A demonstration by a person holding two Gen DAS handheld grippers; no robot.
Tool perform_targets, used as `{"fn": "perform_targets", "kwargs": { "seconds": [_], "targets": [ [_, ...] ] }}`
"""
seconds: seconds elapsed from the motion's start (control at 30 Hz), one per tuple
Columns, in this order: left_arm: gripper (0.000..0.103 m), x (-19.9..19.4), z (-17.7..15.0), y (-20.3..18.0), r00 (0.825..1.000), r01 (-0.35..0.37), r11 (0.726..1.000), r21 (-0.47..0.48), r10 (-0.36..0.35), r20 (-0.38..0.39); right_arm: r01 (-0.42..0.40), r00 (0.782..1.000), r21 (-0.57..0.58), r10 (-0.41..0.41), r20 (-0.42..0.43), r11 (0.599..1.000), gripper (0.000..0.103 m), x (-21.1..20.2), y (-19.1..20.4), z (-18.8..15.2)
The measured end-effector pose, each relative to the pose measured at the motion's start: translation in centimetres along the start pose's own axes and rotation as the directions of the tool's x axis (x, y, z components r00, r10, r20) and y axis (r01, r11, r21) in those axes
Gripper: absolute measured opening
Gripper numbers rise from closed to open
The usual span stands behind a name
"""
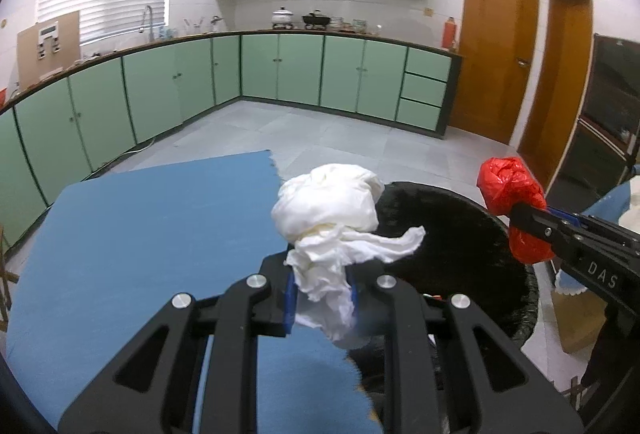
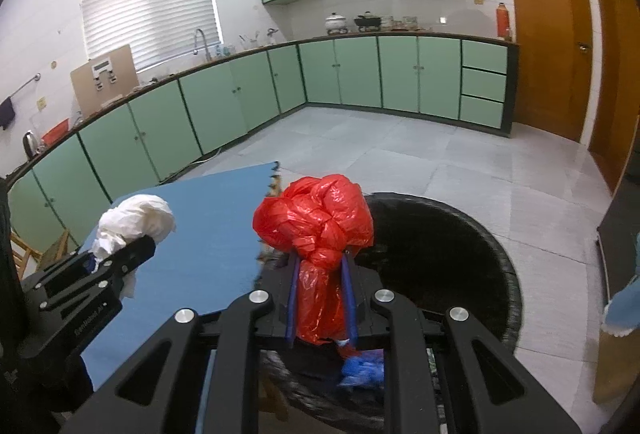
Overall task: Collect trash
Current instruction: 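Carry the red bag and white tissue over the black bin, then open both tools to drop the bag and tissue into the bin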
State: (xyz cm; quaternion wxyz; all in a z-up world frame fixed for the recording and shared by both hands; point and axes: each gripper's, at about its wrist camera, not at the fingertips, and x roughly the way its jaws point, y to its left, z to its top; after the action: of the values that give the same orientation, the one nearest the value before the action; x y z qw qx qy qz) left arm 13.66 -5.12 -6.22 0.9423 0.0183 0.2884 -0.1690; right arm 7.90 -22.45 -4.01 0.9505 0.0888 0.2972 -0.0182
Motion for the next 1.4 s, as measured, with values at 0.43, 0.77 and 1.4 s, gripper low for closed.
{"fn": "perform_targets", "kwargs": {
  "seconds": [0.43, 0.77, 1.4],
  "targets": [
    [0.018, 5.2, -0.6, -6.1, 0.997, 0.076, 0.994, 0.078, -0.073, -0.031, 0.08, 0.997, 0.056, -0.078, -0.027, 0.995, 0.018, 1.3, -6.6, -0.8],
    [0.018, 10.5, -0.8, -9.1, 0.991, 0.109, 0.989, 0.099, -0.1, -0.089, 0.092, 0.993, 0.063, -0.088, -0.077, 0.994, 0.018, 5.0, -9.5, -2.1],
    [0.077, 11.0, 0.1, -8.3, 0.992, 0.108, 0.992, 0.059, -0.104, -0.068, 0.159, 0.987, 0.092, -0.157, -0.03, 0.983, 0.097, 5.7, -11.9, -2.1]
  ]
}}
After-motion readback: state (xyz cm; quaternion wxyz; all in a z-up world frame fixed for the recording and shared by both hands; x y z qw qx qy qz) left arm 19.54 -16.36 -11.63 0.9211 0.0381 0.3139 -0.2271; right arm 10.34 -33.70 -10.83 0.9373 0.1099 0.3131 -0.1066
